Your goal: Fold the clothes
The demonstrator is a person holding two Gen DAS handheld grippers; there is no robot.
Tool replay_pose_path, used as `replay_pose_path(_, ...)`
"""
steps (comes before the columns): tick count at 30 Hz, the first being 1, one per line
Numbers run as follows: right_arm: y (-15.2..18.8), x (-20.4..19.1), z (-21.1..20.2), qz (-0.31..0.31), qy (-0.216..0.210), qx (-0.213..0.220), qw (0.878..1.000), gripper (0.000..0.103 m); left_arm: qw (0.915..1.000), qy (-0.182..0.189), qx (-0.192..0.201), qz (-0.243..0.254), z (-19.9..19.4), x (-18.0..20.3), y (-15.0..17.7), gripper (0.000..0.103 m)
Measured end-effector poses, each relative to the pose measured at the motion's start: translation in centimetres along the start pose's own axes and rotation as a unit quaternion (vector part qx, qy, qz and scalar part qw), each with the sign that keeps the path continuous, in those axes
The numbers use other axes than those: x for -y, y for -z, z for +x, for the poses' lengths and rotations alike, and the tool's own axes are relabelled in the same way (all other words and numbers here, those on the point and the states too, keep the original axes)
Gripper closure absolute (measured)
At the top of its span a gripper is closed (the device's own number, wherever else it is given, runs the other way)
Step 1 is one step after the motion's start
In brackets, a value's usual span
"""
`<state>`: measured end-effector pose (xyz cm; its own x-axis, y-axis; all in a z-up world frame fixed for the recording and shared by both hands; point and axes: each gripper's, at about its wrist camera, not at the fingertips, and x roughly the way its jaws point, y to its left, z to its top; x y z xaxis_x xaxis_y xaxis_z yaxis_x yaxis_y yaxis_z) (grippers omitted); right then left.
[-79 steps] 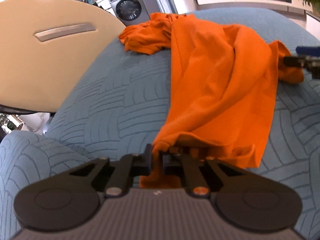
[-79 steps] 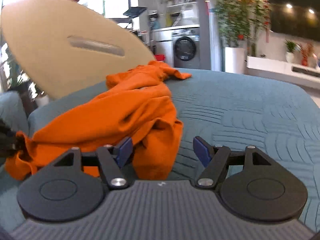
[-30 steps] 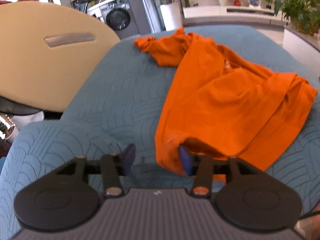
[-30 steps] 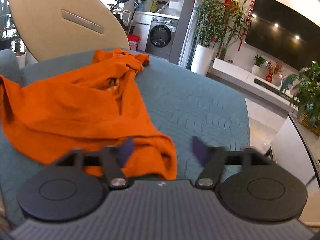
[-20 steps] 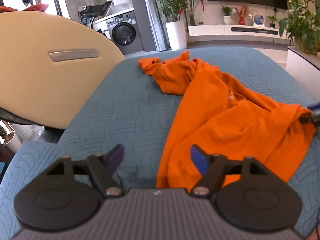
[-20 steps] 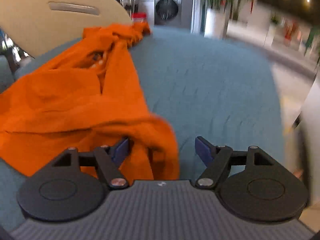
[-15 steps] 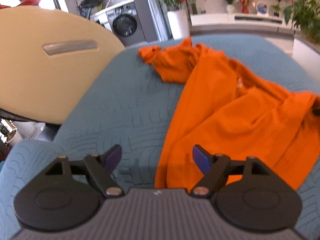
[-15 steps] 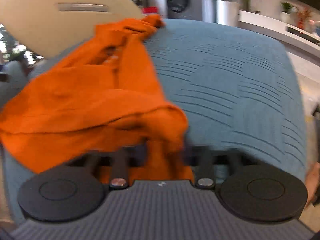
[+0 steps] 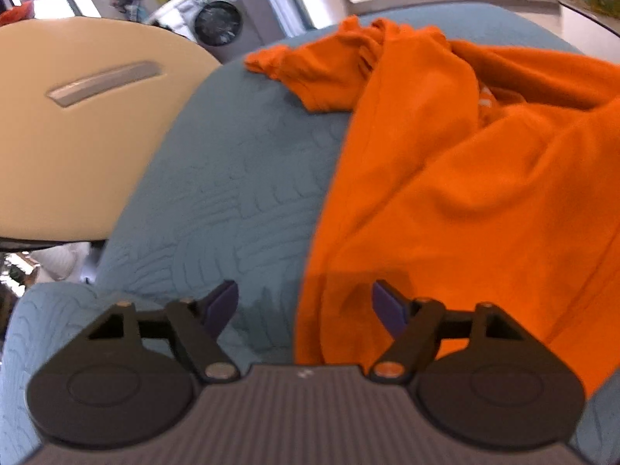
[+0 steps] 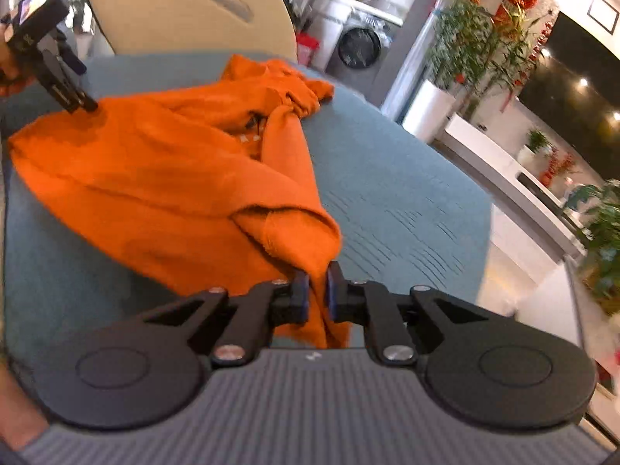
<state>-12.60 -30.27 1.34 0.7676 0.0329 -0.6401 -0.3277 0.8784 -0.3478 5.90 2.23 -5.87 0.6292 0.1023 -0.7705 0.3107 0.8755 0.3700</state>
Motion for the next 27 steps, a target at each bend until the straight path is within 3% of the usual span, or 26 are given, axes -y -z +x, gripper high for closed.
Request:
replay_pose_path(1, 0.2, 0.0, -1.0, -0.003, 0.004, -0.012, 1.0, 0.094, 0.9999, 0.008, -0.007, 0.013, 0.1, 0.3, 0.4, 0.049)
replay_pose_path(2, 0.4, 0.1, -1.2, -0.003, 0.006, -0.019, 1.0, 0.094, 0.9995, 0.016, -0.015, 0.024, 0.2, 0.6, 0.7, 0.074)
replay_pose_path(4, 1.2, -0.2, -0.8, -0.012, 0.026, -0.054, 0.998, 0.099, 0.9982, 0.031, -0.038, 0.035, 1.0, 0.8, 1.2, 0.103)
replay_pose_path(6, 1.5, -0.3, -0.1, 0.002, 0.036, -0.066, 0.997, 0.098, 0.9976, 0.042, -0.041, 0.036, 1.0, 0.7, 1.2, 0.103)
replay_pose_path(7, 1.5, 0.5, -0.2, 0.032, 0.023, -0.061, 0.997, 0.099, 0.998, 0.041, -0.033, 0.035, 0.7, 0.6, 1.1, 0.102)
replay_pose_path(9, 0.6, 1.8, -1.1, 0.071, 0.027, -0.033, 0.997, 0.096, 0.999, 0.026, 0.004, 0.036, -0.9, 0.2, 0.3, 0.09)
replay_pose_path(11, -1.0, 2.5, -1.9, 0.091, 0.042, 0.01, 0.995, 0.079, 0.9981, 0.015, 0.047, 0.037, -2.5, -0.1, -0.6, 0.033)
replay_pose_path(13, -3.2, 3.2, -1.5, 0.108, 0.035, 0.055, 0.992, 0.039, 0.993, 0.022, 0.111, 0.033, -3.9, -0.4, -1.9, 0.013)
replay_pose_path(15, -5.0, 3.8, -0.1, 0.117, 0.019, 0.089, 0.989, 0.032, 0.9885, 0.019, 0.143, 0.046, -4.4, 0.0, -4.2, 0.014)
replay_pose_path(20, -9.8, 5.3, 8.2, 0.189, -0.028, 0.178, 0.965, 0.032, 0.9837, 0.002, 0.165, 0.071, -3.2, 1.5, -10.9, 0.014)
replay_pose_path(23, -8.4, 4.7, 13.3, 0.231, 0.003, 0.195, 0.953, 0.032, 0.987, 0.006, 0.151, 0.054, -1.0, 2.5, -16.6, 0.014)
replay_pose_path(27, -5.7, 3.2, 17.2, 0.219, -0.013, 0.147, 0.965, 0.032, 0.9911, 0.017, 0.128, 0.03, 2.4, 3.9, -22.5, 0.014)
